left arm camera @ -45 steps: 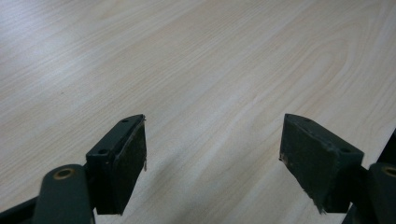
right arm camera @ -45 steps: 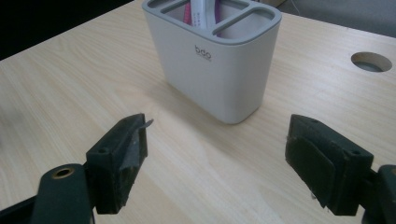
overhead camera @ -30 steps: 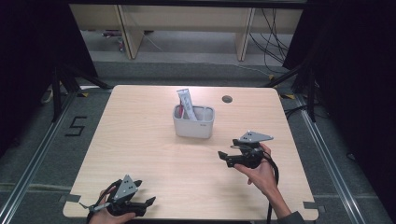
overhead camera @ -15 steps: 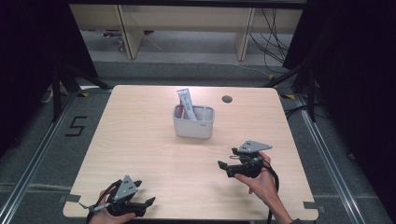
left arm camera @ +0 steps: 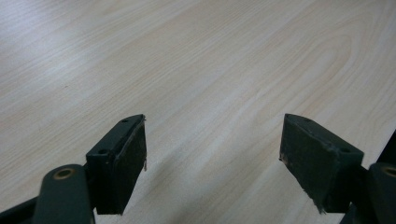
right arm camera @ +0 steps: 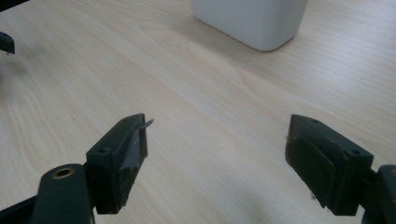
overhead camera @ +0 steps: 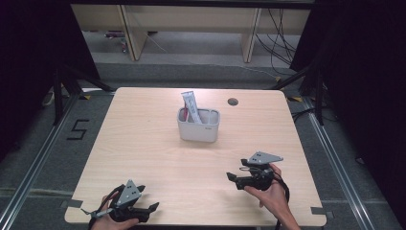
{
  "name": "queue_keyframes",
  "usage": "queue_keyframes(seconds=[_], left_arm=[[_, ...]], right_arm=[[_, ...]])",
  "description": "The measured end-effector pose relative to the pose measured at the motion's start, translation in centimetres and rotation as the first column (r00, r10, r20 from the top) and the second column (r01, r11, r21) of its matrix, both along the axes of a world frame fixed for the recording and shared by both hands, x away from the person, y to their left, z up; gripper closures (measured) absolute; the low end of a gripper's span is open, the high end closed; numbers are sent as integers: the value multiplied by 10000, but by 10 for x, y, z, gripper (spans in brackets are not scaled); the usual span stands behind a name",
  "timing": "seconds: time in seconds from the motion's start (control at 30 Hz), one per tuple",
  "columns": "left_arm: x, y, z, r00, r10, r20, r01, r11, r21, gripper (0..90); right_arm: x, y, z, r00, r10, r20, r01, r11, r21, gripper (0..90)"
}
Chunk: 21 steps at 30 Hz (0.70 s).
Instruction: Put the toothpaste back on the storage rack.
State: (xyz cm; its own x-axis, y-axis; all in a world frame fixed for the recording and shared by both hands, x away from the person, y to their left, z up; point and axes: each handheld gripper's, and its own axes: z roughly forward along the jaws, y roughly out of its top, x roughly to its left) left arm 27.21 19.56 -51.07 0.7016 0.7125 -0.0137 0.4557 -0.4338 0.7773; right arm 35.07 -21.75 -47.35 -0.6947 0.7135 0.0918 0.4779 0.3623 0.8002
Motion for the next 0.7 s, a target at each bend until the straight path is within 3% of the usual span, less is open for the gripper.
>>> queue_keyframes(seconds=[0.07,0.1,0.13,0.23,0.27,0.37,0.47,0.5,0.53,0.57,0.63,0.67,0.7], left_arm=[[0,1,1,10000,-60,21,60,9997,230,225],[1,1,1,10000,-56,17,56,9997,235,225],[0,0,0,10000,-39,-8,39,10000,84,225],[0,1,0,10000,-25,-40,25,9999,121,225],[0,1,0,10000,-34,-35,35,9999,130,225],[0,1,0,10000,5,-52,-5,9999,101,225],[0,1,0,10000,3,-52,-3,10000,97,225],[0,1,0,10000,8,-57,-8,10000,89,225],[0,1,0,10000,-3,-52,4,9999,107,225],[0,1,0,10000,5,-51,-4,10000,88,224],[0,1,-1,10000,72,-33,-72,10000,-30,224],[0,2,0,10000,18,-42,-18,10000,85,224],[0,2,0,10000,30,-45,-30,10000,72,224]], right_arm=[[-4,0,-1,9992,-52,-393,57,9999,123,220],[-3,-1,-2,9999,-21,-129,21,10000,31,220],[-6,0,-2,9989,-58,-460,65,9999,158,220],[-8,-1,-3,9993,-62,-357,68,9998,174,217],[-9,-1,-3,9986,-45,-526,56,9998,210,216],[-11,-2,-4,9997,42,-242,-40,10000,86,214],[-13,-3,-5,9994,238,-244,-235,9997,121,214],[-17,-2,-5,9982,-39,-593,51,9998,199,214],[-16,-3,-7,9990,171,-402,-162,9996,231,215],[-18,-2,-7,9981,87,-607,-70,9996,282,215],[-19,-3,-8,9990,166,-414,-159,9997,180,215],[-23,-3,-8,9980,-40,-626,51,9998,171,215],[-22,-5,-8,9994,115,-331,-115,9999,-9,214]])
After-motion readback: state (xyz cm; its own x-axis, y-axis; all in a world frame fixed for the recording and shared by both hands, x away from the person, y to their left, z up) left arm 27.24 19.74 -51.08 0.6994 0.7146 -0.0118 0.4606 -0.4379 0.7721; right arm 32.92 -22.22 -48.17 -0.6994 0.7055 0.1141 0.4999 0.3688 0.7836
